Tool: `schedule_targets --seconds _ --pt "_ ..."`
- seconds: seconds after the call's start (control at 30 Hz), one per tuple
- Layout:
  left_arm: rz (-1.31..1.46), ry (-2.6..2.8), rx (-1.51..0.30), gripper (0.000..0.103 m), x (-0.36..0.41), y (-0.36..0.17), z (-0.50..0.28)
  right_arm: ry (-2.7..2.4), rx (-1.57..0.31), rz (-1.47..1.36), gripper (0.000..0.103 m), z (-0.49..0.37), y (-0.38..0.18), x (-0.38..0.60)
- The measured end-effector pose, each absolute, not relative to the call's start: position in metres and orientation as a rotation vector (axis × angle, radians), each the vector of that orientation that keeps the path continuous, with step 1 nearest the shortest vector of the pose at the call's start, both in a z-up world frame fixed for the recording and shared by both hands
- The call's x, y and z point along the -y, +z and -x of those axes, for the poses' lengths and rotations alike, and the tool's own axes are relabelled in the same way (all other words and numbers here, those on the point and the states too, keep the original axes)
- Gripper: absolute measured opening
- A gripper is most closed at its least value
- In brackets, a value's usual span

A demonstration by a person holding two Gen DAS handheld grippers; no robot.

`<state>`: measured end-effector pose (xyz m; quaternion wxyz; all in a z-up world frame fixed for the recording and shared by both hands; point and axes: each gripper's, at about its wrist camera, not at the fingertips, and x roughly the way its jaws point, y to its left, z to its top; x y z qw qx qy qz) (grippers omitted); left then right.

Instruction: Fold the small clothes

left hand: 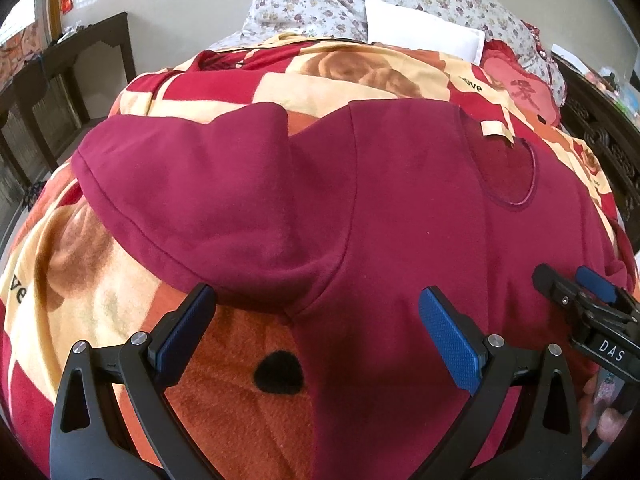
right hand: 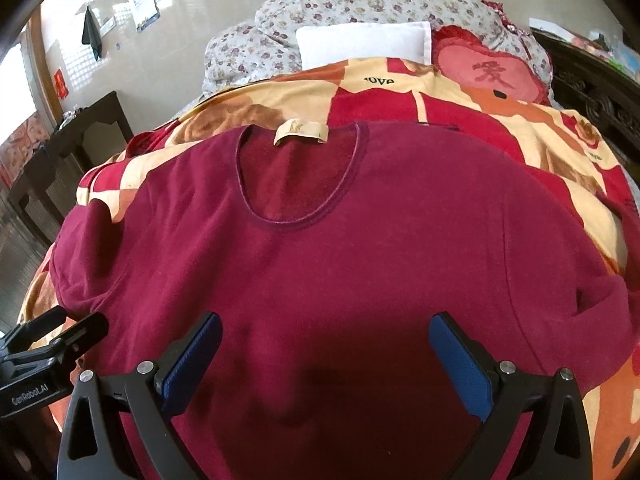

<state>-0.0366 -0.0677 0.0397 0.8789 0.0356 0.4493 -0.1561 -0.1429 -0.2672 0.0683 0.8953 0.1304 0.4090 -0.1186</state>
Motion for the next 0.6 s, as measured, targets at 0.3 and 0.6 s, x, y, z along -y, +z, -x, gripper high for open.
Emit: schedule_targets --seconds 0.3,0.6 --pt "-0.059 -0.313 -0.937 0.102 0.052 0.048 0.025 -0.23 -0.869 -0.294 0.103 0.139 0.061 0.265" --pt "0.108 -0.245 -0.946 0.102 -0.03 0.077 -0.032 -0.169 -0.877 -0.318 0.103 0.132 0.063 0.259"
